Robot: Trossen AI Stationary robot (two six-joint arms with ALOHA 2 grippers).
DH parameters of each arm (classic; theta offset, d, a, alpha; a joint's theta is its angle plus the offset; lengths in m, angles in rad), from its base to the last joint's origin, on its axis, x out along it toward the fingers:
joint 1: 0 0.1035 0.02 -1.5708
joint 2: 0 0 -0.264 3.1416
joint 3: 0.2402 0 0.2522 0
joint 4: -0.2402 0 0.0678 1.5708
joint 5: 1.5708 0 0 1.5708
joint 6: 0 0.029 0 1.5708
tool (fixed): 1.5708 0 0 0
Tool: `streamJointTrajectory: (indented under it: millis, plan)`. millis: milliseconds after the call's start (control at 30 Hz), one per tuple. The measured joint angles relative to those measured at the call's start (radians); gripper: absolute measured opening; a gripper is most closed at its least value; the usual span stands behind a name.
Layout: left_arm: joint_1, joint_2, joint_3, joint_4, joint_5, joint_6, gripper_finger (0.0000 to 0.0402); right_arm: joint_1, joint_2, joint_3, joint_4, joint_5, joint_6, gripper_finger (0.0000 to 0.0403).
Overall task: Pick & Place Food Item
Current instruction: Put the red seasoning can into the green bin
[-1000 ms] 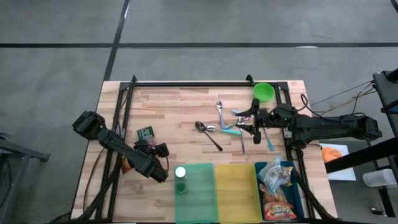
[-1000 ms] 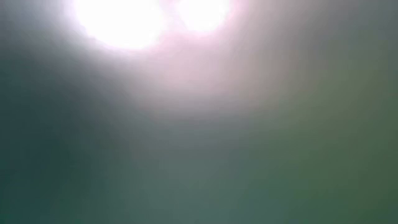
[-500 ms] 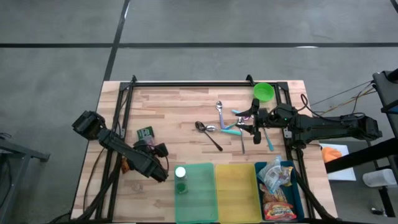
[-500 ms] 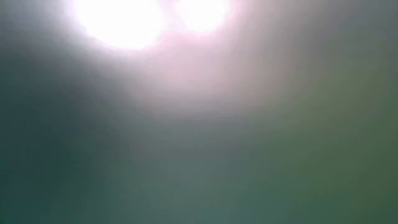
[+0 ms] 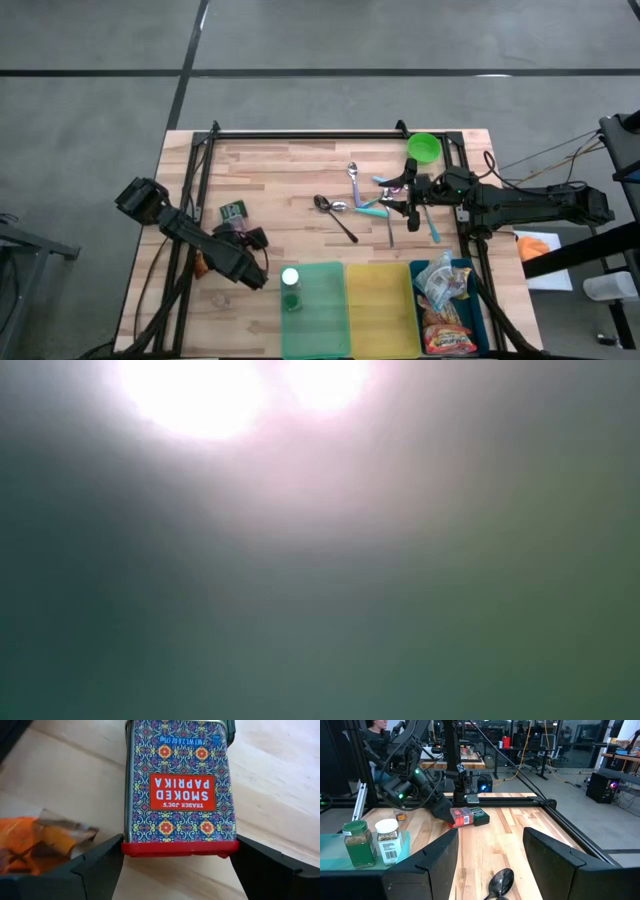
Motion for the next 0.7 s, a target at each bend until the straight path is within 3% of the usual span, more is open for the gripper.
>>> streamJointTrajectory:
  millis: [433,700]
  plan:
    - [0.000,0.002,-0.009,0.013,-0.021,0.026,0.0336,0.000,0.000,0.000,0.000,0.000,0.000,0.0221]
    - [0.000,0.003,-0.009,0.011,-0.025,0.024,0.0294,0.000,0.000,0.000,0.000,0.000,0.000,0.0221]
